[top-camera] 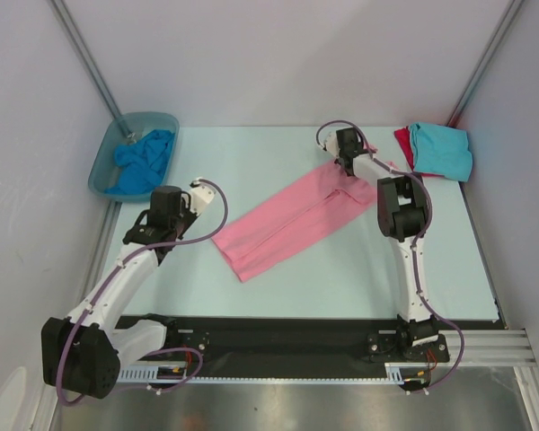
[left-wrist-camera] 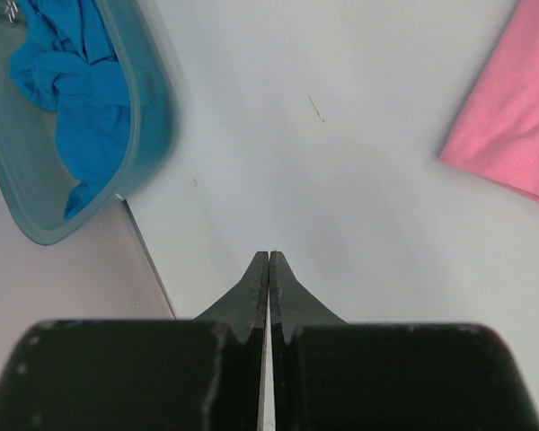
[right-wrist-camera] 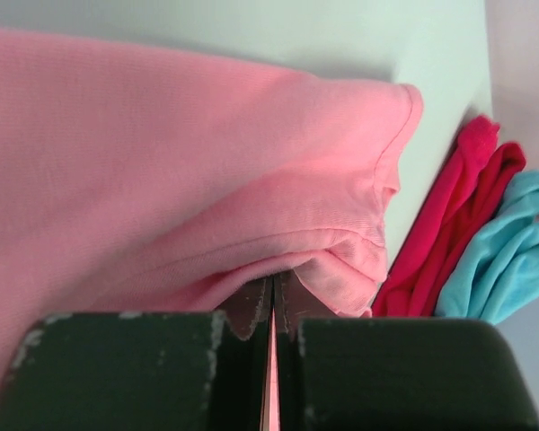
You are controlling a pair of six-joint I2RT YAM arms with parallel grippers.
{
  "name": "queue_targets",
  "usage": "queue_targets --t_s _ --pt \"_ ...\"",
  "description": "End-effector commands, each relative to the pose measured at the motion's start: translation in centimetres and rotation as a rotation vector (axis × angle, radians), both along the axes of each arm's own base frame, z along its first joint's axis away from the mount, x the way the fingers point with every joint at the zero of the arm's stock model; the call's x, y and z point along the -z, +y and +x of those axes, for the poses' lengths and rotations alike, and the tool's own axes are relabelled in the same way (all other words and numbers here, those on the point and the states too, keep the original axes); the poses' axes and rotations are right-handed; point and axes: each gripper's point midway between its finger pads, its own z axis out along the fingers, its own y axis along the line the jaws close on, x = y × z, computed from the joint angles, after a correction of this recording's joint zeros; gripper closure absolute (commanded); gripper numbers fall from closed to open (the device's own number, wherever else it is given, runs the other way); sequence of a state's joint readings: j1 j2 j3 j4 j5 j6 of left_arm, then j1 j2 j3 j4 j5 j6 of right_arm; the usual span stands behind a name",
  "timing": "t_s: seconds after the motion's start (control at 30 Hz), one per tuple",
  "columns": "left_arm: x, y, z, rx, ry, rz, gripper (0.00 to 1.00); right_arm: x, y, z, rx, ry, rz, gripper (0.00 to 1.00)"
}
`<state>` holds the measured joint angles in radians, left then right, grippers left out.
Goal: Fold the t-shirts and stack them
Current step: Fold the tshirt
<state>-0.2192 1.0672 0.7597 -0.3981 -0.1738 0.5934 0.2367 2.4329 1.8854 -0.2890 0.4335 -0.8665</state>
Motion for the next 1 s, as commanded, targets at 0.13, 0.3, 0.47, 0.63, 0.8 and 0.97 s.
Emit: queue_targets --t_s 0.13,0.3,0.47,0.63,0.8,0.97 --pt "-1.1 0.4 0.1 -0.015 -0.058 -0.005 1.0 5.1 6.7 0.7 -0.165 0.089 0.101 1.0" --pt "-1.1 0.7 -0.1 -0.025 -0.061 0.009 1.0 4.9 9.6 1.5 -0.245 0.06 0.086 1.0" --pt "-1.1 0.7 -0.2 -0.031 -0.062 0.003 0.99 4.8 12.8 2.2 -0.315 0.035 0.085 1.0" --pt "-1.4 1.0 -0.4 -0.04 -0.076 0.011 1.0 4.8 16.6 2.1 -0.408 0.013 0.079 1.0" --pt "-1.3 1.2 -0.5 -0.047 -0.075 0.021 1.0 5.1 19.8 1.7 -0.495 -0.001 0.061 1.0" --pt "-1.1 1.4 -0.6 -0.05 -0.071 0.025 1.0 4.5 22.7 1.3 -0.568 -0.029 0.064 1.0"
